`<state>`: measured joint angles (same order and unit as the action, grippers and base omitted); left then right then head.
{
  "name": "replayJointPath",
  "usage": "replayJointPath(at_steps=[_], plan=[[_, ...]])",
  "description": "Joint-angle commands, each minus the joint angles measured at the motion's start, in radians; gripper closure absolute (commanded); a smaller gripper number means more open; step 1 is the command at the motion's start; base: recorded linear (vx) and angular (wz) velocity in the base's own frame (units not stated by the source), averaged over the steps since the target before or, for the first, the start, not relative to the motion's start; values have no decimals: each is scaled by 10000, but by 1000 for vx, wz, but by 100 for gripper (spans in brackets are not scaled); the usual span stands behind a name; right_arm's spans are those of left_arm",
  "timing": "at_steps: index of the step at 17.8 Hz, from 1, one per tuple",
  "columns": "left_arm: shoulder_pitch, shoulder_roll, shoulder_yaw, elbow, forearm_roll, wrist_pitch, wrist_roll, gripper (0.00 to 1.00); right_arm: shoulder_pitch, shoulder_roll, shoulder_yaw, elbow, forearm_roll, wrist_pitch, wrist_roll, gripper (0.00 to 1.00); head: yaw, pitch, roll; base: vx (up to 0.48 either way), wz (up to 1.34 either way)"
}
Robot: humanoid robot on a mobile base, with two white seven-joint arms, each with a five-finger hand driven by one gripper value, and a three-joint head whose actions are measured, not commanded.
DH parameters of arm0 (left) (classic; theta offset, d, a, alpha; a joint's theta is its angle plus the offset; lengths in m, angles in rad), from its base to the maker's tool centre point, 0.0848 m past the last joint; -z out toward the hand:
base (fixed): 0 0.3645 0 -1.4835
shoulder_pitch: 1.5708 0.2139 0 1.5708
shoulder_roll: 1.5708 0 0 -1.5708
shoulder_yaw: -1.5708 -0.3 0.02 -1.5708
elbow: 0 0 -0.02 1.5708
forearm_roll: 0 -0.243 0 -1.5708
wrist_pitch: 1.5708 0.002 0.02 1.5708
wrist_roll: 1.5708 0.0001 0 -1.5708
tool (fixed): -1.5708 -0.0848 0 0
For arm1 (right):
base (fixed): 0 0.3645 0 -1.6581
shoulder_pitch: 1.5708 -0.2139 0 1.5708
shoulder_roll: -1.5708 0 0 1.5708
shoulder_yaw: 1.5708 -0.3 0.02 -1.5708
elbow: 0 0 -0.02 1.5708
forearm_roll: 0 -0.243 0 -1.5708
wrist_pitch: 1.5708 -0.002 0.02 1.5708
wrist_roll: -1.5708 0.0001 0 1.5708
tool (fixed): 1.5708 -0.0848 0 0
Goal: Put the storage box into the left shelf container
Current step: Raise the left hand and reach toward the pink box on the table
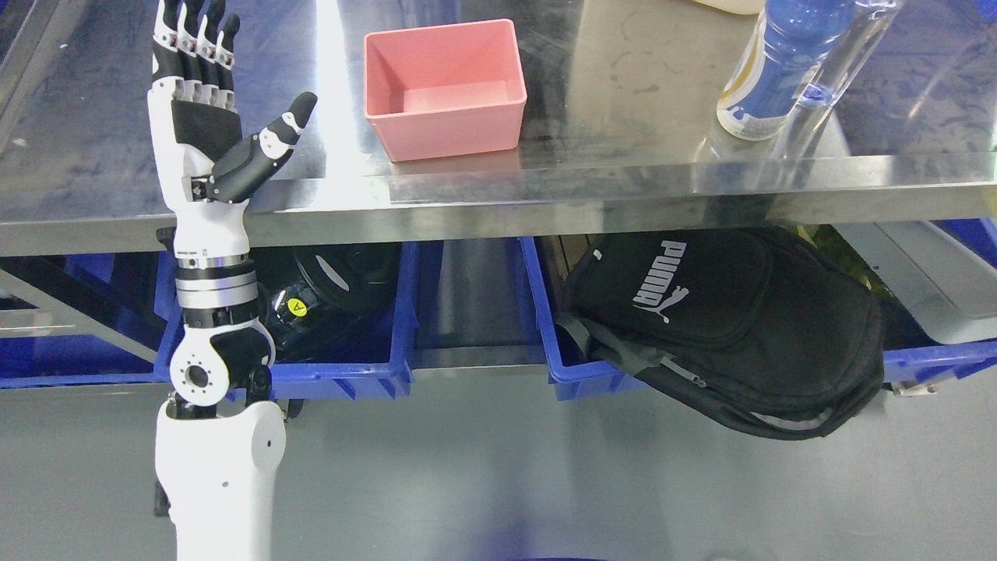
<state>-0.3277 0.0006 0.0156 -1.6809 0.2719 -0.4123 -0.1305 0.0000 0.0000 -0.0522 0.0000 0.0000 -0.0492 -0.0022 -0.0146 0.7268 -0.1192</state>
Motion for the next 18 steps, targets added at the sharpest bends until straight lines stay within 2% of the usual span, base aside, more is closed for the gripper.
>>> replayJointPath(at_steps=[1,5,7,9,11,13,15,17,18], plan=[[-36,169,641,-4,12,-3,-213,0,-46,-175,0,-175,-215,1,7,0,0,0,0,0,0],[-510,315,809,-4,-4,43,-534,0,-46,-175,0,-175,-215,-14,-8,0,0,0,0,0,0],[-1184,682,902,12,-34,119,-1436,0,-46,-175,0,-175,-215,1,7,0,0,0,0,0,0],[-2102,1600,1177,87,-126,653,-3652,0,-46,-175,-15,-175,-215,1,-8,0,0,0,0,0,0],[-3130,2398,1560,256,-310,2014,-6306,0,-46,-175,0,-175,-215,1,-8,0,0,0,0,0,0],[-4051,3363,1456,272,-371,2999,-7420,0,-46,-175,0,-175,-215,-14,7,0,0,0,0,0,0],[-4529,4330,678,379,-905,3049,-7469,1,-46,-175,0,-175,-215,1,-8,0,0,0,0,0,0],[-4929,4702,-1160,380,-1168,3080,-7623,0,-46,-175,0,-175,-215,1,-8,0,0,0,0,0,0],[-5051,4886,-1685,380,-1473,3186,-7744,0,-46,-175,0,-175,-215,1,7,0,0,0,0,0,0]])
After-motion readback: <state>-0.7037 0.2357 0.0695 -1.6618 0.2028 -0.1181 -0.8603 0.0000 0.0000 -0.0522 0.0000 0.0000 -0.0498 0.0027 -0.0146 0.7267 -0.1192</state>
